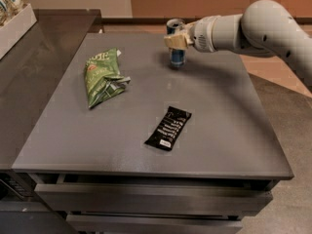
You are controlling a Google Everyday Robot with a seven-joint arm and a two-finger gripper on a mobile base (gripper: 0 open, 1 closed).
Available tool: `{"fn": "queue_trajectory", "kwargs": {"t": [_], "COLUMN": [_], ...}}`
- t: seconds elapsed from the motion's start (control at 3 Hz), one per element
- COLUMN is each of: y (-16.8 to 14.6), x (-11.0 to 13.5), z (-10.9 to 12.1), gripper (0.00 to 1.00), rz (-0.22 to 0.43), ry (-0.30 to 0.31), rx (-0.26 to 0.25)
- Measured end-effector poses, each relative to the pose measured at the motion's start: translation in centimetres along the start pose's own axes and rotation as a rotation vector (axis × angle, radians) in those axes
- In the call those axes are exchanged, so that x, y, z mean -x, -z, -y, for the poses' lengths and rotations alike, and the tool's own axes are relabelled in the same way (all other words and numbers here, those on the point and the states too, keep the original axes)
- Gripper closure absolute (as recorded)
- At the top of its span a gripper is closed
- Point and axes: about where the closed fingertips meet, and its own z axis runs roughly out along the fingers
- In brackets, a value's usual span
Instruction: Knock redbull can over
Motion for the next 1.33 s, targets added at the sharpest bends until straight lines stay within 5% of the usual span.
{"fn": "queue_trajectory", "kwargs": {"t": [1.33], "y": [5.3], "x": [-1.6], "z": [-2.3], "gripper": [1.00], "rz": [-0.385], "ry": [0.134], "rx": [0.116]}}
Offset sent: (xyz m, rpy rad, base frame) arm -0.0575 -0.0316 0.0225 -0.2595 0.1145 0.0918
